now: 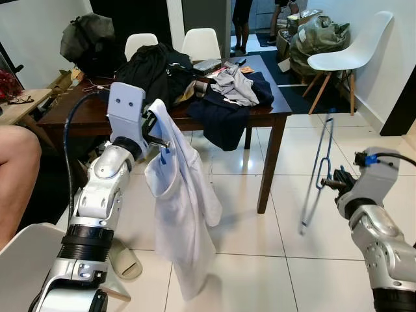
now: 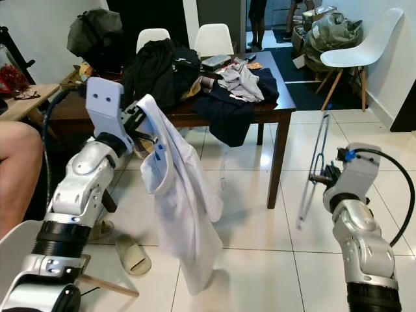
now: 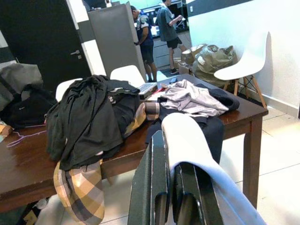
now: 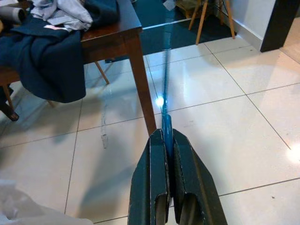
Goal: Hang hanger
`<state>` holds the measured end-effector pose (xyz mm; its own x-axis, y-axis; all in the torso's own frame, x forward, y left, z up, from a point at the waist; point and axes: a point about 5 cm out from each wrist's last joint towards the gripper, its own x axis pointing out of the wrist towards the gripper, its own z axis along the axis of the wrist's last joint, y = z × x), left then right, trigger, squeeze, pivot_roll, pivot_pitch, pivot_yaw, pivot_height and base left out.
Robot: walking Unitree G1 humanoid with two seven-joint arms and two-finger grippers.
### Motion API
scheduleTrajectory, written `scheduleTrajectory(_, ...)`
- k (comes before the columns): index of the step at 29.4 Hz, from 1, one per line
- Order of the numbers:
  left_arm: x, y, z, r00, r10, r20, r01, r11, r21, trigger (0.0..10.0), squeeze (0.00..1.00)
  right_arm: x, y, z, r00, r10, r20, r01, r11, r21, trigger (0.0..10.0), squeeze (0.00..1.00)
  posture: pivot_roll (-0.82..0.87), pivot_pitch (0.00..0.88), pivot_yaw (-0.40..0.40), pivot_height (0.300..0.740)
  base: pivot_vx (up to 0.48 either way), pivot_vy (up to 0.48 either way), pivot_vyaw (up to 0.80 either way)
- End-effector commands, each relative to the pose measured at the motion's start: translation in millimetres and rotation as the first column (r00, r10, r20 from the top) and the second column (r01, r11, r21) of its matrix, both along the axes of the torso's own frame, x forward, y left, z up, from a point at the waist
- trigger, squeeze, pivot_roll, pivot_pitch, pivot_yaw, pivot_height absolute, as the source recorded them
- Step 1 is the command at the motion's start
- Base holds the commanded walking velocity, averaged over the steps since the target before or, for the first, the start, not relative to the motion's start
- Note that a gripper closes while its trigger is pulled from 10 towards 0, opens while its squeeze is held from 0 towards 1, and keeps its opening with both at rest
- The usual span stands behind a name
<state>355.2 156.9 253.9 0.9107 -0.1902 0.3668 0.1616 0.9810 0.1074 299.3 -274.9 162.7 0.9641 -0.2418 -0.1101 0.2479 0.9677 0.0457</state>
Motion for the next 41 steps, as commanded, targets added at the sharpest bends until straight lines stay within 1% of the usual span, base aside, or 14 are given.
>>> scheduleTrajectory(1, -2.5, 3.7, 24, 0.997, -0.004, 0.081, 0.005, 1.0, -0.015, 10.0, 0.0, 0.5, 2.0, -2, 1.0, 0.01, 0.0, -0.01, 1.0, -0.016, 10.0, 0.0, -0.08, 0.033, 0.07, 0.736, 0.364, 0.0, 0.0)
scheduleTrajectory(4, -2.0, 3.7, 33, 0.994, -0.017, 0.106, 0.018, 1.0, -0.013, 10.0, 0.0, 1.6, 1.7, -5, 1.0, 0.01, 0.004, -0.01, 1.0, 0.001, 10.0, 0.0, -0.08, 0.033, 0.07, 0.736, 0.371, 0.0, 0.0)
scheduleTrajectory(7, -0.5, 1.7, 34, 0.994, -0.028, 0.108, 0.03, 0.999, -0.015, 10.0, 0.0, 2.1, 2.6, -9, 1.0, 0.008, -0.003, -0.008, 1.0, 0.006, 10.0, 0.0, -0.08, 0.036, 0.07, 0.736, 0.372, 0.0, 0.0)
scheduleTrajectory(14, 0.0, -2.8, 33, 0.994, -0.044, 0.104, 0.046, 0.999, -0.016, 10.0, 0.0, 1.3, 4.6, -14, 1.0, 0.012, -0.004, -0.012, 1.0, 0.026, 10.0, 0.0, -0.08, 0.038, 0.073, 0.736, 0.363, 0.0, -0.77)
scheduleTrajectory(19, 0.3, -6.0, 39, 0.991, -0.06, 0.117, 0.062, 0.998, -0.016, 10.0, 0.0, 1.3, 4.0, -15, 1.0, 0.013, 0.002, -0.013, 0.999, 0.031, 10.0, 0.0, -0.08, 0.039, 0.072, 0.736, 0.348, 0.0, -0.62)
scheduleTrajectory(20, 1.3, -6.8, 45, 0.989, -0.069, 0.131, 0.071, 0.997, -0.011, 10.0, 0.0, 1.9, 4.6, -17, 1.0, 0.013, 0.0, -0.013, 0.999, 0.034, 10.0, 0.0, -0.07, 0.039, 0.071, 0.736, 0.345, 0.0, 0.0)
scheduleTrajectory(26, 2.5, -9.1, 54, 0.983, -0.088, 0.158, 0.089, 0.996, 0.002, 10.0, 0.0, 3.1, 5.8, -19, 1.0, 0.016, -0.002, -0.016, 0.999, 0.036, 10.0, 0.0, -0.08, 0.033, 0.076, 0.736, 0.341, 0.0, 0.0)
scheduleTrajectory(32, 3.6, -6.6, 73, 0.973, -0.084, 0.213, 0.081, 0.996, 0.021, 10.0, 0.0, 3.4, 8.5, -22, 1.0, 0.028, -0.004, -0.028, 0.999, 0.028, 10.0, 0.0, -0.09, 0.023, 0.077, 0.736, 0.329, 0.0, -0.8)
scheduleTrajectory(33, 3.4, -4.7, 82, 0.968, -0.083, 0.238, 0.079, 0.997, 0.026, 10.0, 0.0, 3.3, 8.3, -22, 1.0, 0.026, -0.002, -0.026, 0.999, 0.031, 10.0, 0.0, -0.09, 0.02, 0.077, 0.736, 0.322, 0.0, 0.0)
scheduleTrajectory(34, 3.4, -4.7, 82, 0.968, -0.083, 0.238, 0.079, 0.997, 0.026, 10.0, 0.0, 3.3, 8.3, -22, 1.0, 0.026, -0.002, -0.026, 0.999, 0.031, 10.0, 0.0, -0.09, 0.02, 0.077, 0.736, 0.322, 0.0, 0.0)
scheduleTrajectory(35, 3.0, -3.5, 91, 0.962, -0.084, 0.261, 0.079, 0.996, 0.031, 10.0, 0.0, 3.4, 8.1, -23, 1.0, 0.026, 0.0, -0.026, 0.999, 0.033, 10.0, 0.0, -0.09, 0.019, 0.076, 0.736, 0.326, 0.0, 0.0)
scheduleTrajectory(36, 2.1, -2.8, 107, 0.948, -0.095, 0.304, 0.084, 0.995, 0.05, 10.0, 0.0, 3.7, 7.7, -23, 1.0, 0.026, 0.001, -0.026, 0.999, 0.034, 10.0, 0.0, -0.09, 0.012, 0.075, 0.736, 0.322, 0.0, 0.0)
scheduleTrajectory(38, 2.0, -2.7, 112, 0.943, -0.1, 0.317, 0.087, 0.995, 0.054, 10.0, 0.0, 3.9, 7.5, -24, 1.0, 0.027, 0.002, -0.027, 0.999, 0.034, 10.0, 0.0, -0.08, 0.01, 0.073, 0.736, 0.321, 0.0, 0.0)
scheduleTrajectory(41, 3.3, -0.2, 133, 0.923, -0.106, 0.371, 0.084, 0.994, 0.075, 10.0, 0.0, 4.6, 7.5, -25, 1.0, 0.026, 0.004, -0.026, 0.999, 0.034, 10.0, 0.0, -0.08, 0.004, 0.074, 0.736, 0.314, 0.0, 0.0)
